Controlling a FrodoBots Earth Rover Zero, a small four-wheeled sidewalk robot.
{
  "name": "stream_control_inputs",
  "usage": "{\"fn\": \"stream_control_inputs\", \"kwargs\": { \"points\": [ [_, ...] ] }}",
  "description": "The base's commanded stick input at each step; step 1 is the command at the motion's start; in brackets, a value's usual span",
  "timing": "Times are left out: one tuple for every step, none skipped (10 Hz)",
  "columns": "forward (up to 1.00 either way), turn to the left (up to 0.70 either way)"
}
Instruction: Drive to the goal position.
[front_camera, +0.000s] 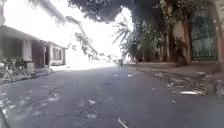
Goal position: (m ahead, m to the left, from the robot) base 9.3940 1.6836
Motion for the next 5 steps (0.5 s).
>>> {"fn": "stream_control_inputs", "kwargs": {
  "points": [
    [1.00, 0.03],
    [1.00, -0.28],
    [1.00, -0.28],
    [1.00, -0.17],
    [1.00, 0.12]
  ]
}}
